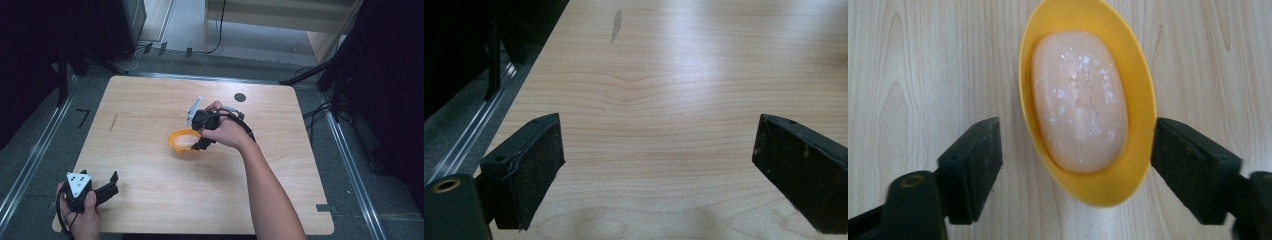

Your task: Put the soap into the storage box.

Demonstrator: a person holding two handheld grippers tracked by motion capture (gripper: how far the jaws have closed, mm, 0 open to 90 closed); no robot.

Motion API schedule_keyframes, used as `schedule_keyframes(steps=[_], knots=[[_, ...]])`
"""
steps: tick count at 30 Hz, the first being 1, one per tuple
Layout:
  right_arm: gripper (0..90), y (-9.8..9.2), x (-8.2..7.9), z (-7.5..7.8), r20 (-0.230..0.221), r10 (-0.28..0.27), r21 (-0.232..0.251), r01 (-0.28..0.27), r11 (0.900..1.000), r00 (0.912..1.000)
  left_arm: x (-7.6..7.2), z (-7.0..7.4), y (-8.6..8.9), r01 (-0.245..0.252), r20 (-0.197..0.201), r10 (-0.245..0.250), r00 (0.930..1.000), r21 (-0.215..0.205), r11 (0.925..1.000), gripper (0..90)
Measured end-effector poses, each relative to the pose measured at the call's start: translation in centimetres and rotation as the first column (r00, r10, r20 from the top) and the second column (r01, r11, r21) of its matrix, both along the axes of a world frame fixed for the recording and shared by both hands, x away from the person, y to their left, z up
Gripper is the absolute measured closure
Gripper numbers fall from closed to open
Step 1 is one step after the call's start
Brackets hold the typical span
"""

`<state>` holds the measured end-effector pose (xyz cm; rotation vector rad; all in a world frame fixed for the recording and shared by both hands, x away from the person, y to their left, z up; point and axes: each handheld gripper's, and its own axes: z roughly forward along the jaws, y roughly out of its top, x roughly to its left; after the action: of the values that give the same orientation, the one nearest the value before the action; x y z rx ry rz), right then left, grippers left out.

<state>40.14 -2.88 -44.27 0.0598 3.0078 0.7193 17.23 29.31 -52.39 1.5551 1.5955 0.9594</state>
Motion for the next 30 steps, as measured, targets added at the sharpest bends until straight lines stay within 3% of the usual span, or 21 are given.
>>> schedule_keyframes(steps=[5, 6, 7, 9, 13, 23, 30], knots=[[13.2, -1.1, -0.3, 0.1, -0.010, -0.042, 0.023, 0.042, 0.999, 0.9991, 0.0, 0.0, -0.1, -0.001, 0.002, 0.001, 1.0000, 0.006, 1.0000, 6.8], [10.3, -1.4, -0.4, 0.0, -0.005, -0.049, 0.027, 0.049, 0.998, 0.9988, 0.0, 0.0, -0.1, -0.002, 0.001, 0.002, 1.0000, 0.007, 1.0000, 6.8], [1.3, -1.8, -0.7, 0.0, -0.013, -0.073, 0.022, 0.074, 0.997, 0.9972, 0.0, 0.0, -0.1, -0.001, 0.001, 0.001, 1.0000, 0.008, 1.0000, 6.8], [0.0, -2.4, -0.9, -0.2, -0.010, -0.085, 0.034, 0.085, 0.996, 0.9963, 0.0, 0.0, -0.1, 0.002, 0.000, -0.002, 1.0000, 0.011, 0.9999, 6.8], [0.0, -3.2, -1.2, -0.3, -0.014, -0.104, 0.046, 0.104, 0.993, 0.9945, 0.0, 0.0, -0.1, 0.005, -0.003, -0.005, 1.0000, 0.015, 0.9999, 6.8], [0.0, -6.6, -2.1, -1.0, -0.030, -0.200, 0.089, 0.202, 0.975, 0.9793, 0.1, 0.0, -0.3, 0.002, -0.001, -0.002, 1.0000, 0.024, 0.9997, 6.8], [0.0, -8.2, -3.1, -1.7, -0.030, -0.233, 0.087, 0.235, 0.968, 0.9720, 0.1, 0.0, -0.3, 0.003, -0.003, -0.003, 1.0000, 0.028, 0.9996, 6.8]])
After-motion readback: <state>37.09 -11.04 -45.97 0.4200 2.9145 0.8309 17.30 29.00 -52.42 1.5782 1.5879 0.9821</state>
